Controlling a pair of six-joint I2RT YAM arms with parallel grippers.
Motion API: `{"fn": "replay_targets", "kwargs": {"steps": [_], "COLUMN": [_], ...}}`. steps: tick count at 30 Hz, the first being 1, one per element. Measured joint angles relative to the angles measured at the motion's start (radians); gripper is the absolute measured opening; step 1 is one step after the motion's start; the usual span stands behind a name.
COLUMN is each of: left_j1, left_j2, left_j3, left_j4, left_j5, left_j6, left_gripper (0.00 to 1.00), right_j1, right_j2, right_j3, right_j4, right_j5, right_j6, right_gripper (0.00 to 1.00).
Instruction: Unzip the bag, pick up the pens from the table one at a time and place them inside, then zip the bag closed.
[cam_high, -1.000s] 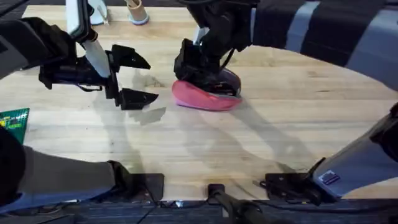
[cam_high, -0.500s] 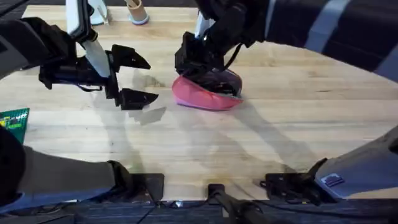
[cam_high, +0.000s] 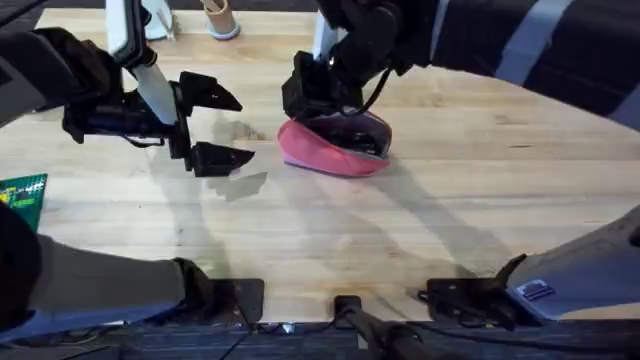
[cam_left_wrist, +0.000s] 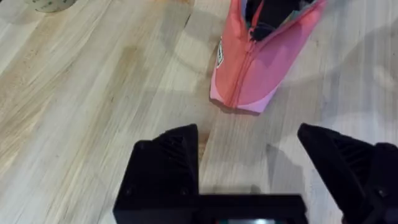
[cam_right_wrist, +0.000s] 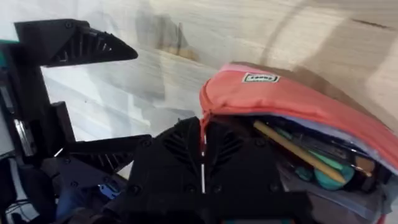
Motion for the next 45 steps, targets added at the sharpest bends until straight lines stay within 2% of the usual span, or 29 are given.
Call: {"fn": "replay_targets", "kwargs": {"steps": [10,20,24,28,33,41,45], "left_j1": [0.0,-0.009,-0.047,-0.12,-0.206,-0.26,-0.278], "left_j2": [0.0,0.0,0.0,0.0,0.014,0.104,0.153], "left_j3": [0.0,0.0,-0.001,-0.001,-0.001,-0.001,-0.001], "left_j4": [0.013,0.035,0.072,0.126,0.218,0.281,0.291], "left_j5": [0.001,0.06,0.084,0.089,0.089,0.1,0.107], "left_j6": [0.0,0.0,0.001,-0.002,-0.076,-0.178,-0.204], "left_gripper": [0.994,0.993,0.993,0.993,0.993,0.993,0.993], "right_j1": [0.0,0.0,0.0,0.0,0.0,0.0,0.0], "right_j2": [0.0,0.0,0.0,0.0,0.0,0.0,0.0], "right_j3": [0.0,0.0,0.0,0.0,0.0,0.0,0.0], "right_j4": [-0.009,-0.01,-0.01,-0.01,-0.01,-0.009,-0.009], "right_j5": [0.0,0.0,0.0,0.0,0.0,0.0,0.0], "right_j6": [-0.007,-0.007,-0.007,-0.007,-0.007,-0.007,-0.007], "right_gripper": [0.031,0.031,0.031,0.031,0.031,0.031,0.031]}}
